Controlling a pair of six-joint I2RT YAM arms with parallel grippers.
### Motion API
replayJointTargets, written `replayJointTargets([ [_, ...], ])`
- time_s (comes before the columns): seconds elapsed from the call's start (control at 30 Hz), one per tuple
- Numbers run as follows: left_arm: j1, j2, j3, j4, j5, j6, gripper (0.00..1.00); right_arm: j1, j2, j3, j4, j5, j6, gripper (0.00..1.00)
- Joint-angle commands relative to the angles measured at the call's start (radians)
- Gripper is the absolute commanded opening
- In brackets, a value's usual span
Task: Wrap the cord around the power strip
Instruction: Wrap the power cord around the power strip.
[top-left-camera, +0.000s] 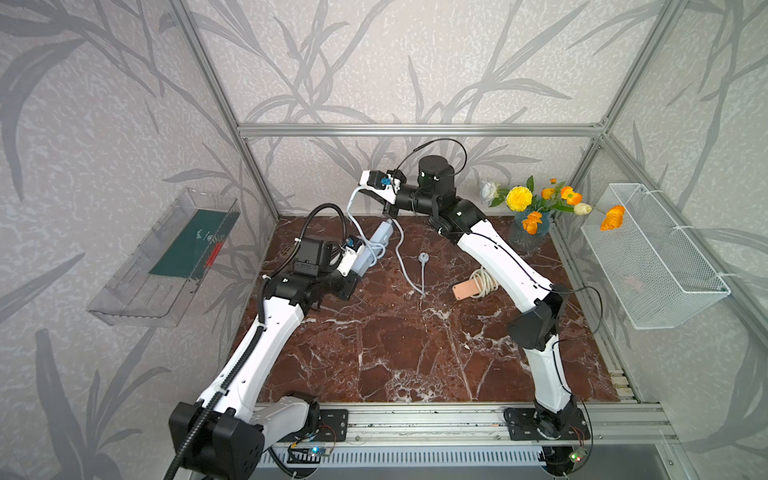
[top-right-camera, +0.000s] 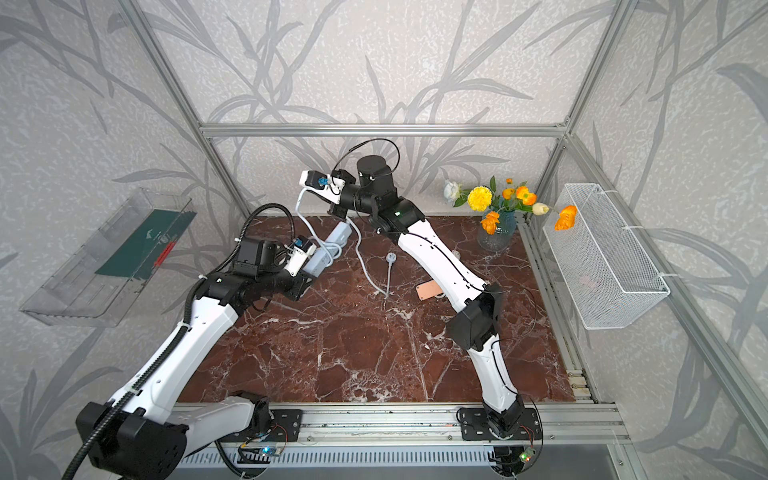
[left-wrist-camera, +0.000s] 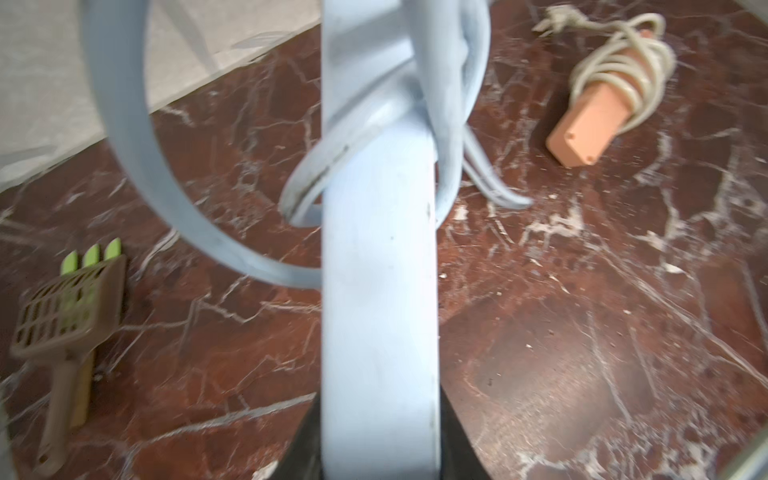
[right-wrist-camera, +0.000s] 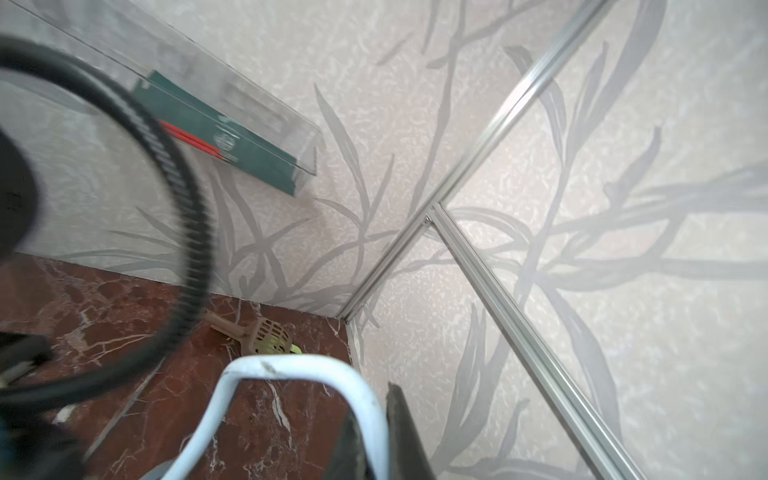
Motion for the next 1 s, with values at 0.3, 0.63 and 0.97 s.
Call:
replayJointTargets([
  [0.3, -0.062, -0.248, -0.042, 0.020, 0.435, 0.124, 0.00, -0.136, 0.127, -0.063, 0.303, -0.095, 0.350, 0.00],
  [0.63, -0.007, -0.278, 0.040, 0.285, 0.565, -0.070, 0.00, -0.149, 0.198, -0.152, 0.429, -0.122, 0.614, 0.00],
  [0.97, 0.012, -0.264, 0.139, 0.433, 0.372, -0.198, 0.00, -0.018, 0.137, -0.418, 0.531, 0.035, 0.648, 0.36],
])
